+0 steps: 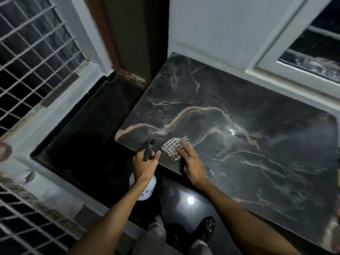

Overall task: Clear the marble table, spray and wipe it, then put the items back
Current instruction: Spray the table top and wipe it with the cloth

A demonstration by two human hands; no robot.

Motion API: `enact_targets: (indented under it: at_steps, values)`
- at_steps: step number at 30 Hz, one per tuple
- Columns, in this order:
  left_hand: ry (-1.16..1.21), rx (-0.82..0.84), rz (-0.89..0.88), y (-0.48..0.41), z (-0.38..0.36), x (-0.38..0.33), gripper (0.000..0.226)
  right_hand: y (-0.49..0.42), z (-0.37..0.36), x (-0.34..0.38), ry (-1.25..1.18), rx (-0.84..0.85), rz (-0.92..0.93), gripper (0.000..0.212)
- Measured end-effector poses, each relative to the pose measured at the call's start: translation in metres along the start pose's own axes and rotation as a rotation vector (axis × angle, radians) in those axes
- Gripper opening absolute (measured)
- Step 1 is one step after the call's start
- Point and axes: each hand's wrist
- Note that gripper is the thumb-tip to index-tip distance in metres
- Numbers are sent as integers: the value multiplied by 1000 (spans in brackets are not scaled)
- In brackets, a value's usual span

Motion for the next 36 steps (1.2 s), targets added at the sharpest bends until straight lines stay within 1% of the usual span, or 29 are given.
enact_targets:
  at_steps: [2,3,6,7,10,12,15,18,19,20,21,23,24,25,26,27,28,29,30,32,33,34,36]
  values:
    - [-4,60,-21,21,-25,-12,36,21,36,-34,-119,-188,-277,79]
    - [-10,92,-35,32,-39,-17,36,32,53,-49,-148,-250,-333,76]
    - [-74,190,-75,73,-85,-30,42,75,101,-93,-79,-327,-355,73]
    - [-104,215,-81,88,-98,-35,45,90,113,-110,-73,-364,-401,74]
    - [-153,254,-67,124,-133,-40,46,136,137,-153,-109,-472,-655,75]
    - [-169,261,-73,141,-148,-39,47,160,141,-169,-114,-478,-723,73]
    - [-192,263,-129,160,-158,-33,51,176,139,-178,-97,-464,-676,72]
    - [-232,225,-133,173,-156,-31,43,166,144,-170,-110,-511,-706,68]
    - [-222,206,-132,173,-152,-28,42,160,139,-159,-108,-504,-685,67]
    - [-202,195,-126,173,-147,-26,42,153,129,-146,-103,-468,-620,68]
    - [-190,190,-123,170,-140,-22,44,146,115,-129,-96,-396,-519,71]
    - [-191,190,-128,159,-123,-16,46,135,79,-100,-43,-184,-267,77]
    - [-193,183,-136,155,-116,-14,46,128,69,-94,-12,-117,-165,78]
    - [-186,159,-143,147,-106,-13,46,115,65,-87,-5,-105,-130,76]
    - [-171,131,-151,139,-96,-10,46,101,63,-80,-32,-121,-209,72]
    - [-153,111,-169,135,-90,-10,44,90,64,-75,-73,-167,-350,69]
    - [-133,91,-183,128,-83,-9,43,78,59,-64,-99,-204,-442,70]
    - [-122,67,-192,121,-75,-7,41,68,49,-47,-104,-202,-435,72]
    - [-117,43,-198,114,-67,-5,40,60,34,-28,-86,-145,-333,76]
    - [-133,9,-214,95,-53,1,34,52,1,0,-10,-4,-32,80]
    - [-137,3,-221,86,-48,4,31,50,-2,4,3,26,52,80]
    - [-136,2,-226,80,-44,5,31,46,0,1,-13,17,34,79]
    - [-129,-5,-242,71,-38,6,36,42,6,-5,-55,-94,-215,81]
Point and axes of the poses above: each hand's wrist, its own y-axis away from the middle knuckle, its own z-axis out of the back of the hand, x = y × z, and after that the axes turned 1 degree about -z, right-handed
